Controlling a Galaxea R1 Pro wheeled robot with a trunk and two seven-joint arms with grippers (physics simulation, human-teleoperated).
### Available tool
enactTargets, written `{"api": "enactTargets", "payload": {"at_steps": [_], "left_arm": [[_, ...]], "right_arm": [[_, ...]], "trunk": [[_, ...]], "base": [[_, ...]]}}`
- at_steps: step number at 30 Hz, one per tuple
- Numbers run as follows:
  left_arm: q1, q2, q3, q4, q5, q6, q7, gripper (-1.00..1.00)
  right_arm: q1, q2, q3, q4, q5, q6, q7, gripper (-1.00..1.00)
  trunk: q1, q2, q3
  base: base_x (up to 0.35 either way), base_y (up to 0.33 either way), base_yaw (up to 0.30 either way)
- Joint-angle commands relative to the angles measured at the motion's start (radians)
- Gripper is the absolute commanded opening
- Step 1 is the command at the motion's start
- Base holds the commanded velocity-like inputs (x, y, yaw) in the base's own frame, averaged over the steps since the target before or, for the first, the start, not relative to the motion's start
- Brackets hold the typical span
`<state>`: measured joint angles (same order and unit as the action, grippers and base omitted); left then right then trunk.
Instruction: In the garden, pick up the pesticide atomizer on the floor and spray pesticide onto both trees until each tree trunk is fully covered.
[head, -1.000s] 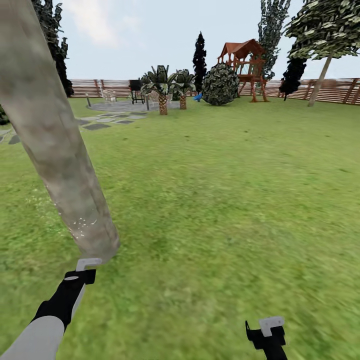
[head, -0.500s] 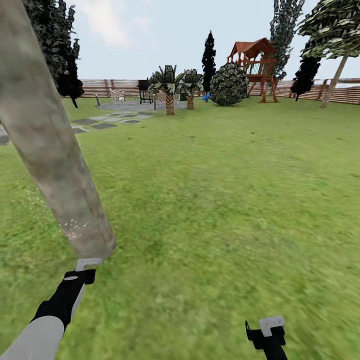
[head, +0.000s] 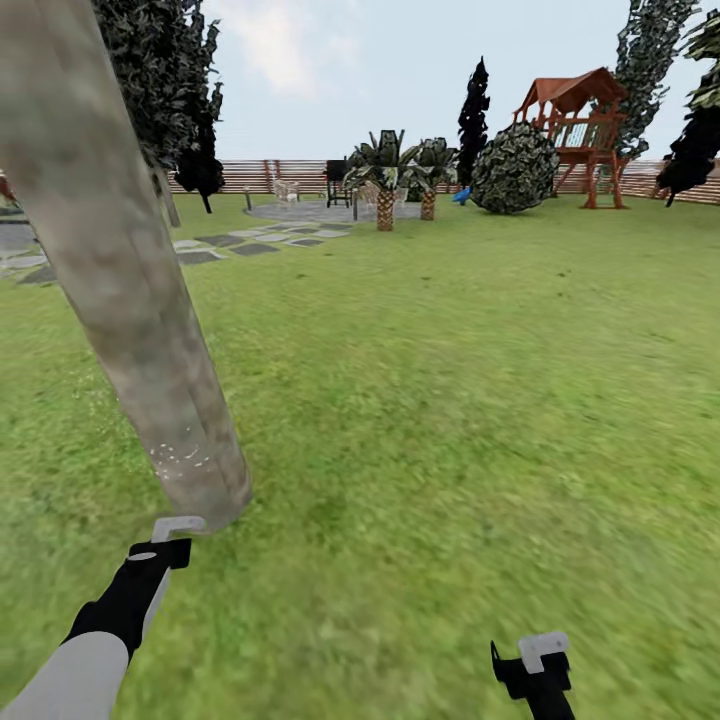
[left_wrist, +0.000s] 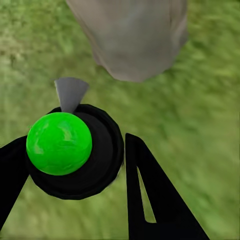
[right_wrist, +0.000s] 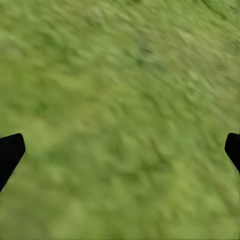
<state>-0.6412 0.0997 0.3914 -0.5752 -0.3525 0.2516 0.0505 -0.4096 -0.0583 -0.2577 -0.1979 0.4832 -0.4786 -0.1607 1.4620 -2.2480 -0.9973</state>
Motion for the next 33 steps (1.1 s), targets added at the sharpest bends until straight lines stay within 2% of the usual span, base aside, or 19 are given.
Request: {"api": "enactTargets", "payload": {"at_steps": [1, 5, 10, 12, 13, 14, 17, 18, 20, 21, 22, 23, 24, 27, 28, 29, 31, 33], "left_arm": [[0.0, 0.0, 0.001, 0.0, 0.0, 0.0, 0.0, -1.0], [0.0, 0.006, 0.004, -0.001, 0.0, 0.001, -0.002, -1.0], [-0.014, 0.019, 0.001, -0.002, 0.001, 0.02, -0.013, -1.0], [-0.047, 0.02, -0.004, -0.02, -0.001, 0.054, -0.014, -1.0], [-0.088, 0.019, -0.009, -0.032, -0.001, 0.098, -0.015, -1.0], [-0.109, 0.015, -0.012, -0.037, -0.002, 0.112, -0.017, -1.0], [-0.133, 0.008, -0.033, -0.04, -0.002, 0.119, -0.021, -1.0], [-0.151, 0.01, -0.057, -0.04, -0.002, 0.121, -0.035, -1.0], [-0.19, 0.026, -0.069, -0.039, -0.006, 0.122, -0.063, -1.0], [-0.204, 0.047, -0.071, -0.038, -0.006, 0.123, -0.07, -1.0], [-0.211, 0.08, -0.07, -0.037, -0.004, 0.123, -0.074, -1.0], [-0.216, 0.132, -0.07, -0.034, -0.001, 0.125, -0.091, -1.0], [-0.213, 0.152, -0.072, -0.034, -0.001, 0.128, -0.119, -1.0], [-0.212, 0.154, -0.09, -0.036, -0.006, 0.13, -0.168, -1.0], [-0.217, 0.151, -0.124, -0.038, -0.005, 0.134, -0.193, -1.0], [-0.222, 0.156, -0.167, -0.04, -0.006, 0.141, -0.264, -1.0], [-0.238, 0.221, -0.172, -0.039, -0.008, 0.151, -0.284, -1.0], [-0.24, 0.221, -0.173, -0.04, -0.007, 0.152, -0.285, -1.0]], "right_arm": [[0.0, 0.0, 0.0, 0.0, 0.0, 0.0, 0.0, 1.0], [0.0, 0.0, 0.0, 0.0, -0.001, 0.0, 0.0, 1.0], [0.0, 0.0, 0.0, 0.0, -0.001, 0.0, 0.0, 1.0], [0.0, 0.0, 0.0, 0.0, -0.001, 0.0, 0.0, 1.0], [0.0, -0.001, 0.0, 0.0, -0.001, 0.0, 0.0, 1.0], [0.0, -0.001, 0.0, 0.0, -0.001, 0.0, 0.0, 1.0], [0.0, -0.001, 0.0, 0.0, 0.0, 0.0, 0.001, 1.0], [0.0, -0.002, 0.0, 0.0, 0.0, 0.0, 0.001, 1.0], [0.0, -0.002, -0.001, 0.0, 0.0, 0.0, 0.0, 1.0], [0.0, -0.002, -0.001, 0.0, 0.0, 0.0, 0.0, 1.0], [0.0, -0.002, -0.001, 0.0, 0.0, 0.0, 0.0, 1.0], [0.0, -0.002, -0.001, 0.0, 0.0, 0.0, 0.001, 1.0], [0.0, -0.002, -0.001, 0.0, 0.0, 0.0, 0.001, 1.0], [0.0, -0.002, -0.001, 0.0, 0.0, 0.0, 0.001, 1.0], [0.0, -0.002, 0.0, 0.001, 0.0, 0.0, 0.001, 1.0], [0.0, -0.003, 0.0, 0.001, 0.0, 0.0, 0.001, 1.0], [0.0, -0.003, 0.0, 0.0, 0.0, 0.0, 0.001, 1.0], [0.0, -0.003, 0.0, 0.0, 0.0, 0.0, 0.001, 1.0]], "trunk": [[0.0, 0.0, 0.0], [0.0, 0.0, 0.0], [0.0, 0.0, 0.0], [0.0, 0.0, 0.0], [0.0, 0.0, 0.0], [0.0, 0.0, 0.0], [0.0, 0.0, 0.0], [0.0, 0.0, 0.0], [0.0, 0.0, 0.0], [0.0, 0.0, 0.0], [0.0, 0.0, 0.0], [0.0, 0.0, 0.0], [0.0, 0.0, 0.0], [0.0, 0.0, 0.0], [0.0, 0.0, 0.0], [0.0, 0.0, 0.0], [0.0, 0.0, 0.0], [0.0, 0.0, 0.0]], "base": [[0.31, -0.031, 0.277], [0.234, -0.007, 0.278], [0.025, 0.0, 0.26], [0.001, 0.0, 0.079], [0.0, 0.0, 0.014], [0.0, 0.0, 0.004], [0.0, 0.0, 0.001], [0.0, 0.0, 0.0], [0.0, 0.0, 0.0], [0.0, 0.0, 0.0], [0.0, 0.0, 0.0], [0.0, 0.0, 0.0], [0.0, 0.0, 0.0], [0.0, 0.0, 0.0], [0.0, 0.0, 0.0], [0.0, 0.0, 0.0], [0.0, 0.0, 0.0], [0.0, 0.0, 0.0]]}}
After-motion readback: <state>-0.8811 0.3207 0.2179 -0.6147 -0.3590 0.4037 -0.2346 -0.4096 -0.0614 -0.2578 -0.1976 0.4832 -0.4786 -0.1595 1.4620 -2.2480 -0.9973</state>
